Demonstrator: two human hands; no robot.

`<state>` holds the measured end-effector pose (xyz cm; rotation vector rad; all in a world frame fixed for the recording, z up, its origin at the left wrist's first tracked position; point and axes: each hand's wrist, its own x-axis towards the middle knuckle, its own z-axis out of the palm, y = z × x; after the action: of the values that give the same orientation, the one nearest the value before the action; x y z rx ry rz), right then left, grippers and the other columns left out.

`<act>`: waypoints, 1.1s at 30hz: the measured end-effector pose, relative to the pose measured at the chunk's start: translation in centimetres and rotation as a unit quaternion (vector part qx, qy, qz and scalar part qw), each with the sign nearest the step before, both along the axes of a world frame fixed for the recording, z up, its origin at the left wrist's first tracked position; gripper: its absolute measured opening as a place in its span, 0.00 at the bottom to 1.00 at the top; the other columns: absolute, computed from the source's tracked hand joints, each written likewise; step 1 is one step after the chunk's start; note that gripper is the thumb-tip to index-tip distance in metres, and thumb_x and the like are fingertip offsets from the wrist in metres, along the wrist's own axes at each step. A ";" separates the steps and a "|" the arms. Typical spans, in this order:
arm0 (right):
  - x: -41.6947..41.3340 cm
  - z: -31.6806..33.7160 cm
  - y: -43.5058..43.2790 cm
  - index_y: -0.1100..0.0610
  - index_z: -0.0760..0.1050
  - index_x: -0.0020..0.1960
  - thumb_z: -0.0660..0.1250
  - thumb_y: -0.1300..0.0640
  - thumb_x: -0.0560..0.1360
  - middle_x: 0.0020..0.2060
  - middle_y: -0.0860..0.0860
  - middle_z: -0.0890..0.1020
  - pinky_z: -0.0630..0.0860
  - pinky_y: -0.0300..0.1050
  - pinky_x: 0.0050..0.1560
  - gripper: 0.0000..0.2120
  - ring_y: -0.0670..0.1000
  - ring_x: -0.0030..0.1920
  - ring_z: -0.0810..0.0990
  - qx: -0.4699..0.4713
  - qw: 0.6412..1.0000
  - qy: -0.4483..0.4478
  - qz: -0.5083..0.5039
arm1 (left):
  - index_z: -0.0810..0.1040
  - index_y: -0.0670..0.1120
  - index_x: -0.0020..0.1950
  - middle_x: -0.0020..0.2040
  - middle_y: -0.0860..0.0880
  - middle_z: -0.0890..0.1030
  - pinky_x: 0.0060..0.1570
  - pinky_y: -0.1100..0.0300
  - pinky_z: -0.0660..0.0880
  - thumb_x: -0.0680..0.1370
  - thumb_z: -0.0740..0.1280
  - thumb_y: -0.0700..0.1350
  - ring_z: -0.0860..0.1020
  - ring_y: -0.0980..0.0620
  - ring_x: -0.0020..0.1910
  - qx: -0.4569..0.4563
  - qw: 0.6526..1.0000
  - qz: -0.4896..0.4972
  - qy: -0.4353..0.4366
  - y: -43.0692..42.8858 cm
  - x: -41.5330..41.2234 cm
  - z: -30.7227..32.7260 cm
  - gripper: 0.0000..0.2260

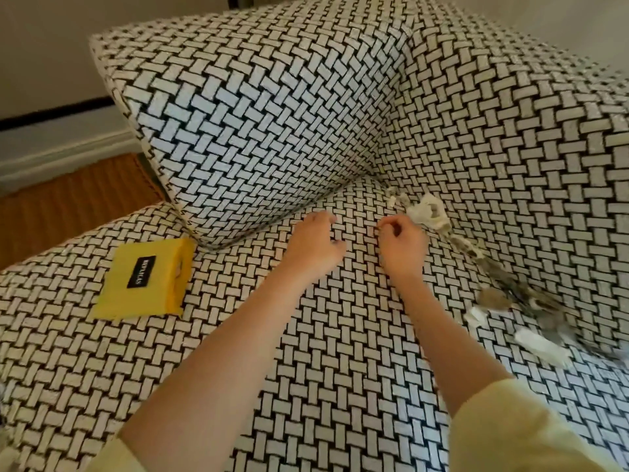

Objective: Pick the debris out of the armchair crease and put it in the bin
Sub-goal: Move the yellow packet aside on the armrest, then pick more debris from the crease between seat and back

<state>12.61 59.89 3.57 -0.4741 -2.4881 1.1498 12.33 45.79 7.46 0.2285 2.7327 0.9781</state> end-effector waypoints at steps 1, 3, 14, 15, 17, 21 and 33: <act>-0.4 -0.3 0.4 0.61 0.78 0.43 0.60 0.65 0.74 0.34 0.51 0.78 0.68 0.26 0.32 0.08 0.44 0.30 0.71 0.034 0.999 0.016 0.006 | 0.64 0.46 0.70 0.70 0.47 0.66 0.69 0.53 0.63 0.77 0.64 0.45 0.65 0.47 0.69 -0.012 1.000 -0.022 -0.001 0.8 -0.6 -0.2 0.23; -1.7 -0.7 1.2 0.62 0.78 0.42 0.61 0.65 0.72 0.38 0.54 0.79 0.72 0.33 0.39 0.07 0.48 0.38 0.75 0.131 0.989 0.069 0.021 | 0.61 0.49 0.72 0.73 0.49 0.63 0.69 0.50 0.60 0.77 0.63 0.48 0.61 0.46 0.71 -0.073 0.995 -0.065 0.007 2.4 -1.3 -1.1 0.25; -3.0 -0.9 3.9 0.57 0.73 0.58 0.65 0.63 0.68 0.64 0.56 0.69 0.56 0.57 0.66 0.19 0.57 0.66 0.63 0.169 0.979 -0.008 -0.117 | 0.48 0.57 0.75 0.75 0.46 0.55 0.70 0.44 0.52 0.76 0.61 0.48 0.53 0.43 0.73 -0.174 0.973 -0.137 0.058 6.7 -9.2 -3.2 0.32; -3.0 -0.9 4.0 0.57 0.72 0.61 0.66 0.62 0.68 0.65 0.56 0.69 0.56 0.57 0.67 0.21 0.57 0.66 0.63 0.173 0.979 -0.025 -0.107 | 0.47 0.57 0.75 0.75 0.46 0.55 0.70 0.44 0.51 0.75 0.61 0.48 0.52 0.43 0.73 -0.165 0.976 -0.136 0.051 7.3 -10.1 -3.3 0.33; -2.8 -0.7 4.5 0.56 0.69 0.65 0.66 0.60 0.69 0.64 0.56 0.70 0.57 0.59 0.66 0.25 0.57 0.66 0.66 0.169 0.980 -0.042 -0.092 | 0.47 0.55 0.76 0.75 0.47 0.51 0.71 0.46 0.47 0.74 0.62 0.47 0.48 0.44 0.73 -0.151 0.976 -0.157 0.030 8.4 -11.7 -3.4 0.34; -1.6 -0.7 6.0 0.55 0.67 0.67 0.68 0.60 0.71 0.62 0.54 0.74 0.64 0.61 0.66 0.26 0.58 0.62 0.72 0.121 0.985 -0.067 -0.101 | 0.52 0.54 0.75 0.76 0.53 0.49 0.72 0.52 0.44 0.73 0.65 0.50 0.48 0.49 0.75 -0.095 0.974 -0.205 0.010 9.5 -13.2 -3.7 0.34; -1.9 -0.8 7.3 0.54 0.73 0.64 0.61 0.57 0.77 0.53 0.50 0.80 0.67 0.37 0.49 0.15 0.44 0.49 0.74 0.050 0.992 -0.105 -0.056 | 0.64 0.51 0.70 0.73 0.51 0.61 0.72 0.41 0.40 0.69 0.61 0.67 0.54 0.52 0.73 -0.188 0.958 -0.218 -0.002 12.9 -12.8 -3.6 0.34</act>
<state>10.71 67.18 2.81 -0.7300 -2.6438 0.9713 -0.48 58.72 3.87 0.7141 2.6244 0.3338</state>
